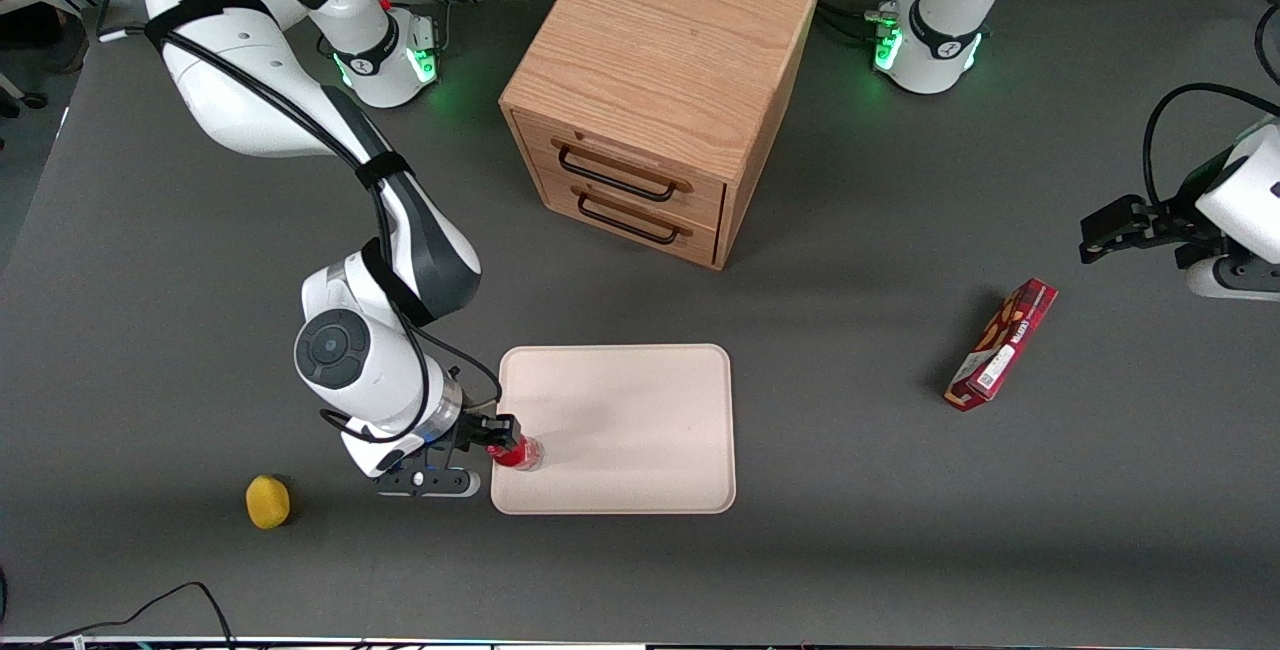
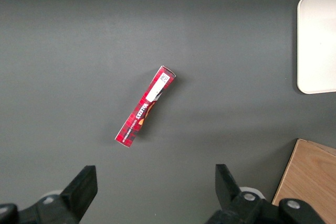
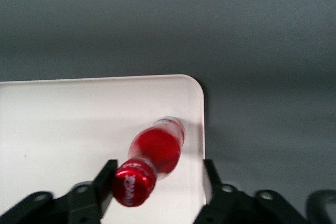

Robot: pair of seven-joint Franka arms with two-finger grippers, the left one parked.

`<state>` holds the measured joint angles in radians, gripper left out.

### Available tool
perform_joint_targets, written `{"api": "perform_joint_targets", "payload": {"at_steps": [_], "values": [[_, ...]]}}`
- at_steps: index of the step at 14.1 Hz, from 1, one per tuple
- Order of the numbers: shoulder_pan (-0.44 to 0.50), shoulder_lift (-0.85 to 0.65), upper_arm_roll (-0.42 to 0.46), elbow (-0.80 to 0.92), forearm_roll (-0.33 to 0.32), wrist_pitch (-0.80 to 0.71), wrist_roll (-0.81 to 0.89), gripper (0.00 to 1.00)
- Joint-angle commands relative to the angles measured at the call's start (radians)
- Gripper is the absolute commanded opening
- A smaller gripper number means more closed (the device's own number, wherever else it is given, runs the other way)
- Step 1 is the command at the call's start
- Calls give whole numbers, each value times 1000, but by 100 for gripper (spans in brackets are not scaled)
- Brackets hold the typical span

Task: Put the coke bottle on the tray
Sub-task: 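Lower the bottle onto the tray and open the right gripper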

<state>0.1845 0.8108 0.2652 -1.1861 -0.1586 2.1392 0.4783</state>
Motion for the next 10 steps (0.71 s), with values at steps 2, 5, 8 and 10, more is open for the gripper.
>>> {"api": "perform_joint_targets", "payload": {"at_steps": [2, 5, 8, 10], "values": [[12, -40, -11, 37, -21, -56, -4, 100], [9, -119, -14, 33, -47, -137, -4, 100], [-25, -188, -11, 19, -70, -270, -6, 100], [-54, -252, -9, -35, -70, -332, -7, 100]]}}
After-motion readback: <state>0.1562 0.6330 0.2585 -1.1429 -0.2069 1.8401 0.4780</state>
